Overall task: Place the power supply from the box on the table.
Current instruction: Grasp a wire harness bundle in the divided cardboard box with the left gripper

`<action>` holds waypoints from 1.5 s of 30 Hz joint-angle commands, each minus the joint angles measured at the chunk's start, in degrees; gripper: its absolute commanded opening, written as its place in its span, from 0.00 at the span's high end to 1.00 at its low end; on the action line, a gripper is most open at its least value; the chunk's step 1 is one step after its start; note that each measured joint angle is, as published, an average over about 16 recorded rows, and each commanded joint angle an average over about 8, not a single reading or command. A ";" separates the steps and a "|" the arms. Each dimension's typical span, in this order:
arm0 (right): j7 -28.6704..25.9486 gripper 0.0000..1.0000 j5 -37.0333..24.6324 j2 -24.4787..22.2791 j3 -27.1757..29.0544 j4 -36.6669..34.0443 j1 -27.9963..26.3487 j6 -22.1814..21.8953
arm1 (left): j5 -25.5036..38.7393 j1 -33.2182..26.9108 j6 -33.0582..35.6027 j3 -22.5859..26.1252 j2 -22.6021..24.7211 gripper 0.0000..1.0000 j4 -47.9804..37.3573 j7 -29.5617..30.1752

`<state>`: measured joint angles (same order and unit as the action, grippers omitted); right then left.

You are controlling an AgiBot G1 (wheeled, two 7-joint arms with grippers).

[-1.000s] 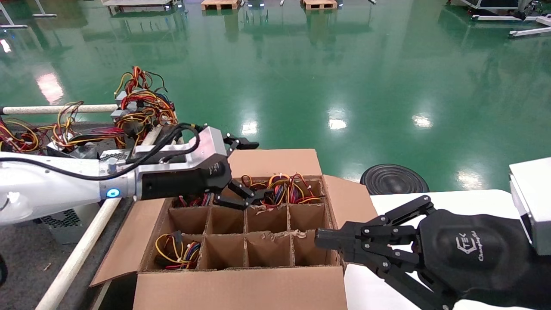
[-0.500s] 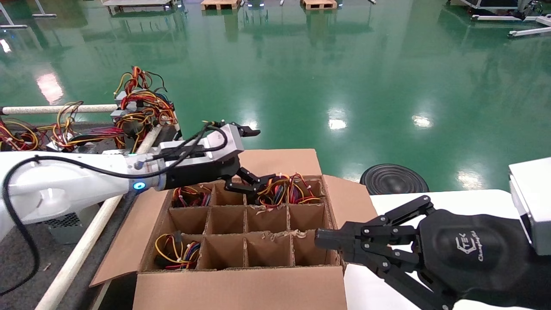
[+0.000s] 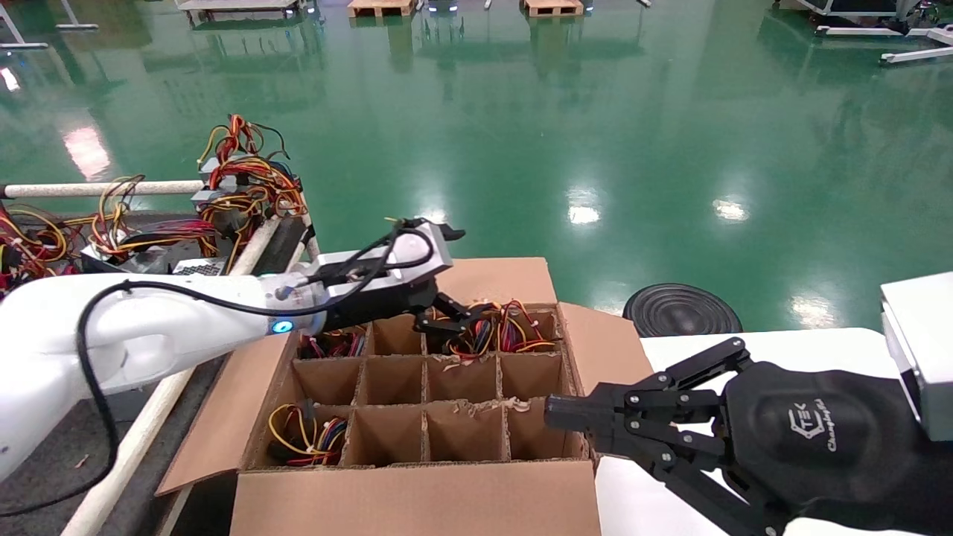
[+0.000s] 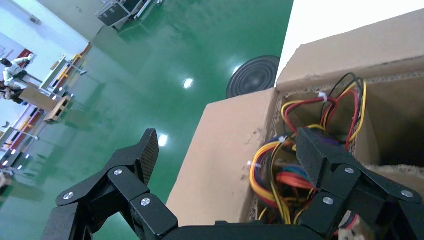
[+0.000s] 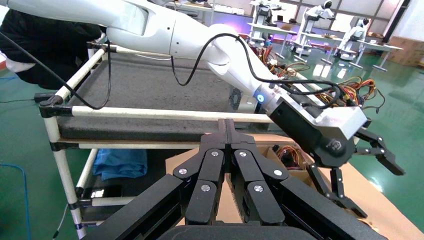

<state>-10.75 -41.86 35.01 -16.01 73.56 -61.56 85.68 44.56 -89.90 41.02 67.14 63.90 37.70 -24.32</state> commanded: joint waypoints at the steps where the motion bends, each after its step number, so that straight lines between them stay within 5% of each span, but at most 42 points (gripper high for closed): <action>1: 0.00 1.00 0.00 0.00 0.00 0.00 0.00 0.00 | -0.74 -0.11 -0.87 1.13 0.38 0.00 0.05 0.04; 45: 0.00 1.00 0.00 0.00 0.00 0.00 0.00 0.00 | -10.81 -1.19 -3.72 11.56 7.02 0.00 -8.71 -8.12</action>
<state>-10.75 -41.86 35.01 -16.01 73.56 -61.56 85.68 33.87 -91.13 37.34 78.63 70.86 29.00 -32.39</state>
